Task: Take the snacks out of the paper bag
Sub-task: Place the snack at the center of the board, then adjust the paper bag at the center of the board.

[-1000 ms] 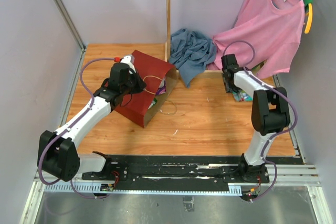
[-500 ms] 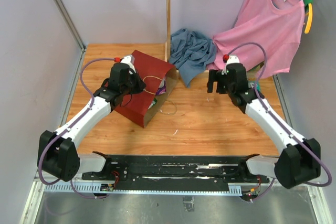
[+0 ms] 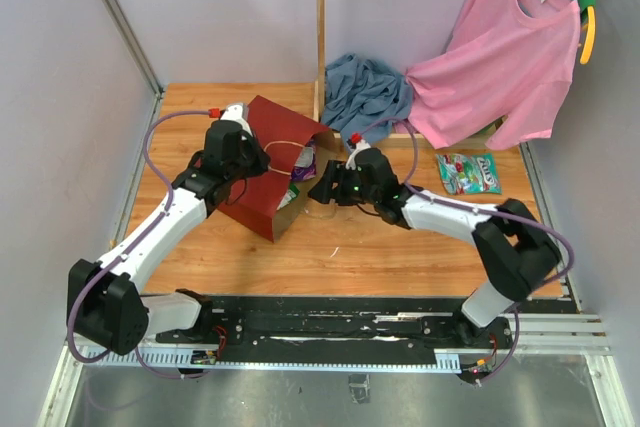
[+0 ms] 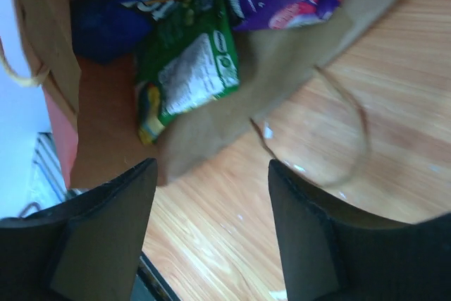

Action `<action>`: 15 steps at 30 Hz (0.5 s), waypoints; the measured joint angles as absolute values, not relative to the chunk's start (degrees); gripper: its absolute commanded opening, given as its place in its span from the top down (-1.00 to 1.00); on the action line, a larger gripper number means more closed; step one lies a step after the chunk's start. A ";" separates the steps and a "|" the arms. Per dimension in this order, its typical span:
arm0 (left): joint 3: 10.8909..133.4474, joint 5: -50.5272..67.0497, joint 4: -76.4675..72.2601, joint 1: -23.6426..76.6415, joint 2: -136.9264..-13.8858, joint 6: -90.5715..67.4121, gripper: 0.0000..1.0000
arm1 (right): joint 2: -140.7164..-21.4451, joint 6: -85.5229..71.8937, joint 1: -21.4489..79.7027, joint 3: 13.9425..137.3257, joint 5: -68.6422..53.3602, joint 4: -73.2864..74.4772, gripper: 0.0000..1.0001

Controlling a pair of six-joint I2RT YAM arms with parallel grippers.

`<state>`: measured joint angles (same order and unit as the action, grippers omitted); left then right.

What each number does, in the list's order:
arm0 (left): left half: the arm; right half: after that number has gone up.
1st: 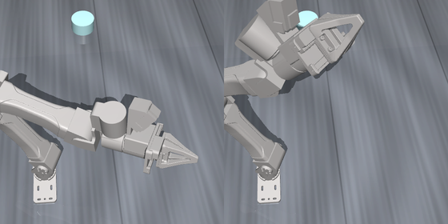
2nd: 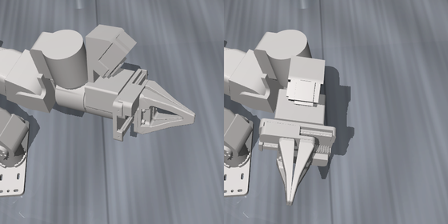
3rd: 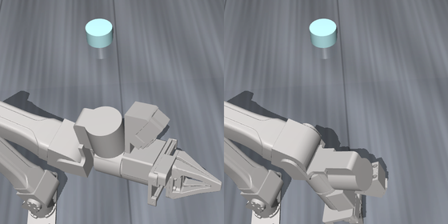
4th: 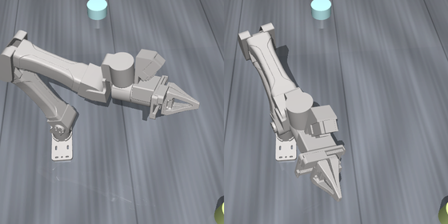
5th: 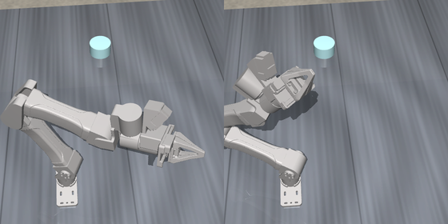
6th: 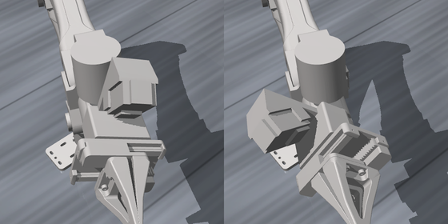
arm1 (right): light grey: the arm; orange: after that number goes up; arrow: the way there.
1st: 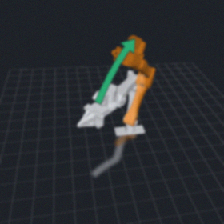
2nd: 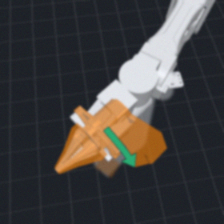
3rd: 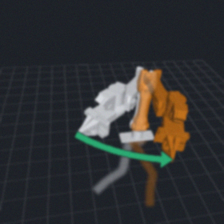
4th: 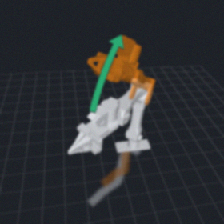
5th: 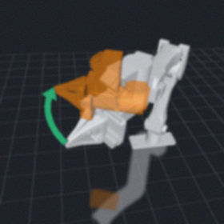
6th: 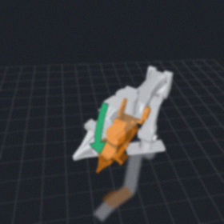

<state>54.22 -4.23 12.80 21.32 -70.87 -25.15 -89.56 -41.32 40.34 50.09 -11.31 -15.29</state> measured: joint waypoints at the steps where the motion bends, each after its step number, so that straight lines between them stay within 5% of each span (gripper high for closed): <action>1: 54.22 -4.54 12.78 21.32 -70.54 -25.08 0.99 | -91.13 -42.81 40.80 50.54 -12.03 -17.26 -0.22; 15: 54.19 -7.03 13.21 21.34 -69.45 -24.38 0.99 | -98.56 -53.19 49.82 50.65 -14.48 -39.09 -0.14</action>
<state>54.19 -7.03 13.21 21.34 -69.45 -24.38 -98.56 -53.19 49.82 50.65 -14.48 -39.09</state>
